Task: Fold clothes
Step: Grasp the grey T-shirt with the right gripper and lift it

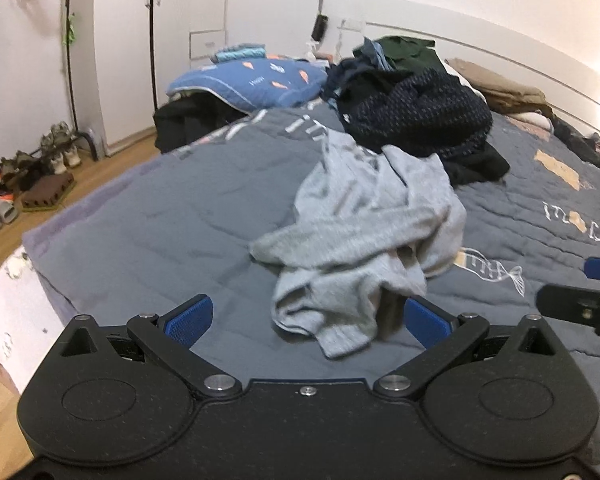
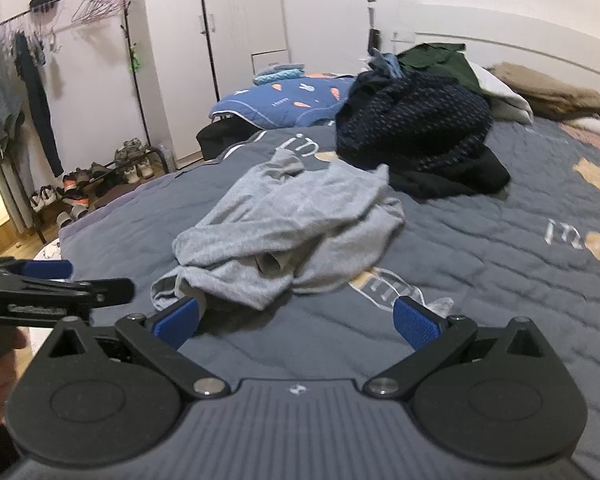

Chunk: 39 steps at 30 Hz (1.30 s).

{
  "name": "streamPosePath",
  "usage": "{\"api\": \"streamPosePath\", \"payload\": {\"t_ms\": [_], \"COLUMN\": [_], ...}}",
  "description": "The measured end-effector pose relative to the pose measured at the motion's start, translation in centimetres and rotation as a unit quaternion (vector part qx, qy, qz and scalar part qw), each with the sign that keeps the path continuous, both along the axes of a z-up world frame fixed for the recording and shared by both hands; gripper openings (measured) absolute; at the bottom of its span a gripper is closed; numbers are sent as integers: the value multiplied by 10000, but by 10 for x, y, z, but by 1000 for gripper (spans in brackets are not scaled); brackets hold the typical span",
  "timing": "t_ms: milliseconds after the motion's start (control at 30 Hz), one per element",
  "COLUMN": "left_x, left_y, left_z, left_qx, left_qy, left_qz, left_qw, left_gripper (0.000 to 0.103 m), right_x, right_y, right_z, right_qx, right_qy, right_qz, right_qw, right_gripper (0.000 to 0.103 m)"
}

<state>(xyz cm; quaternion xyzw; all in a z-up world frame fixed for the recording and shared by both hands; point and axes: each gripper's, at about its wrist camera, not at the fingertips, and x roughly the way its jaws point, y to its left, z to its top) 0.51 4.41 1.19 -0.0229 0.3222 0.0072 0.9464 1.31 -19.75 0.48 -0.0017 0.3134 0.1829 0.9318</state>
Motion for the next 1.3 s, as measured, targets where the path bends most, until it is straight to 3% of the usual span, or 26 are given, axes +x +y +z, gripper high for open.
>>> {"api": "streamPosePath", "payload": {"t_ms": [200,300,400,500,633,767,833,867,900,967,1100,1300], "left_x": [8,11,14,18,22,25,23,22,22,22,25,27], "left_y": [30,41,46,49,53,55,55,55,56,57,59,52], "left_z": [11,13,12,10,8,7,7,8,8,7,7,6], "left_qx": [114,-14,-193,-364,-592,-742,-745,-744,-748,-758,-837,-790], "left_qy": [-238,-263,-223,-163,-84,-31,-50,-63,-60,-36,11,18], "left_qz": [625,792,860,887,922,939,945,950,967,1017,1074,1017], "left_qw": [9977,9965,9959,9953,9939,9928,9927,9927,9925,9919,9907,9917], "left_gripper": [103,103,103,103,103,103,103,103,103,103,103,103], "right_x": [40,61,87,109,126,139,141,142,141,139,126,102], "right_y": [30,47,51,42,39,36,37,37,37,35,25,-7], "right_z": [-16,-23,-31,-40,-51,-63,-67,-70,-72,-72,-63,-35], "right_qx": [-26,-68,407,1254,1757,2473,2600,2661,2676,2655,2679,2809], "right_qy": [159,200,548,964,1305,1771,1872,1920,1945,1988,1834,1399], "right_qz": [-103,-130,-303,-696,-1073,-1279,-1383,-1437,-1531,-1774,-1790,-1849], "right_qw": [9998,9997,9972,9850,9698,9440,9371,9336,9312,9266,9287,9313], "right_gripper": [103,103,103,103,102,99,88,72,49,20,9,5]}}
